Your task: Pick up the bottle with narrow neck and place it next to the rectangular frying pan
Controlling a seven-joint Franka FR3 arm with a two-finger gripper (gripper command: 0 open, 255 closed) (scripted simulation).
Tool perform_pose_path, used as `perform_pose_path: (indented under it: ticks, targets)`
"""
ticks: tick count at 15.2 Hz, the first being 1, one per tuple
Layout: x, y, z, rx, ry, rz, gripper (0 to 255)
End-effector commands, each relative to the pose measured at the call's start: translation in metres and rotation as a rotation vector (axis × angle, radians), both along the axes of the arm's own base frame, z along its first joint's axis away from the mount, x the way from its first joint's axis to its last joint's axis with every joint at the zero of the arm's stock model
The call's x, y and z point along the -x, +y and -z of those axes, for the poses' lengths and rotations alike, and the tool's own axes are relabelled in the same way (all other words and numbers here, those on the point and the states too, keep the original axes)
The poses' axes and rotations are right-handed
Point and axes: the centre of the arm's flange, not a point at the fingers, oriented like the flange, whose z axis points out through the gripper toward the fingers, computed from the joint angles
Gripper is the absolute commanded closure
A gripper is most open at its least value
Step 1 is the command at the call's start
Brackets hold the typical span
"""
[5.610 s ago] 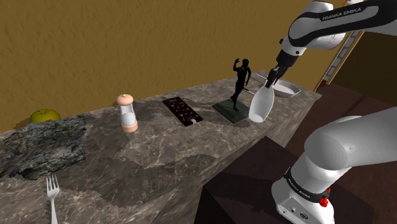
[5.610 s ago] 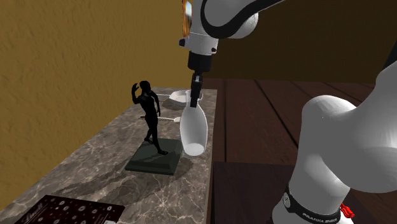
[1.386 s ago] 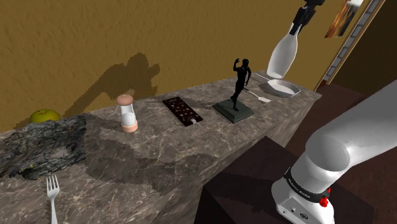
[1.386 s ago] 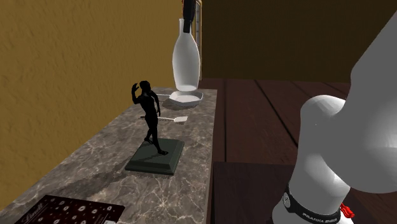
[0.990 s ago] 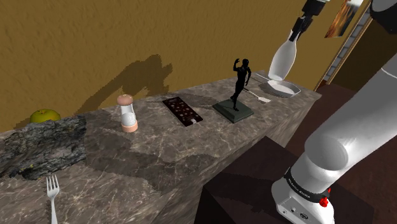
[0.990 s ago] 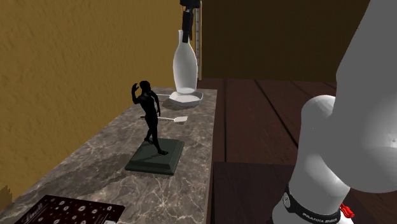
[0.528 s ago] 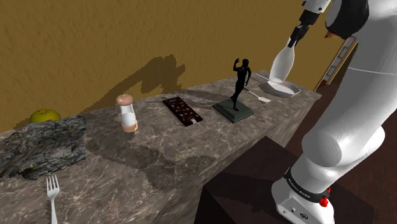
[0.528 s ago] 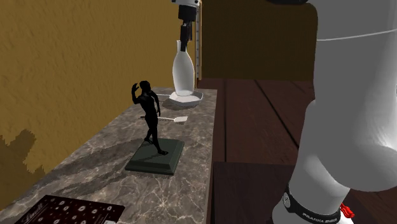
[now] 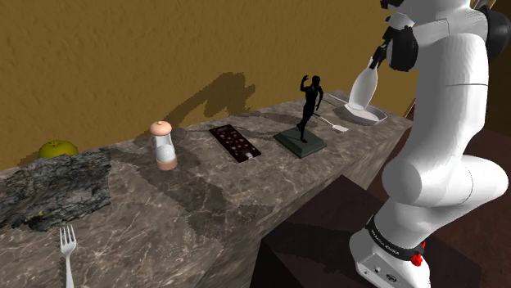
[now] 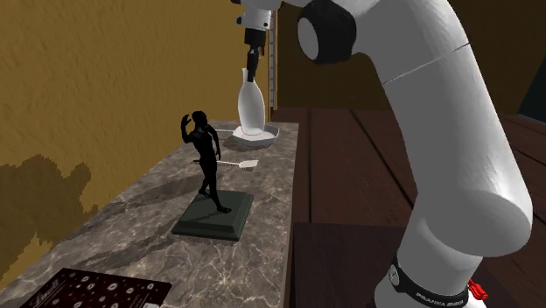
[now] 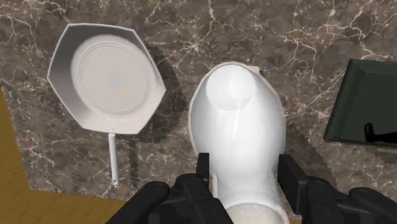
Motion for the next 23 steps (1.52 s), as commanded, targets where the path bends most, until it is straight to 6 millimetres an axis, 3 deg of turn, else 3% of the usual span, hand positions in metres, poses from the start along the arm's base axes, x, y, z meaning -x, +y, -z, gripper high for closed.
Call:
perform_pose_path:
  ticks: [1,3,23]
  targets:
    - [-0.006,-0.022,0.014,-0.001,-0.002,-0.001,255]
    - [-0.013,-0.049,0.028,0.000,-0.002,-0.001,255]
    - [-0.013,-0.049,0.129,-0.001,-0.002,-0.001,255]
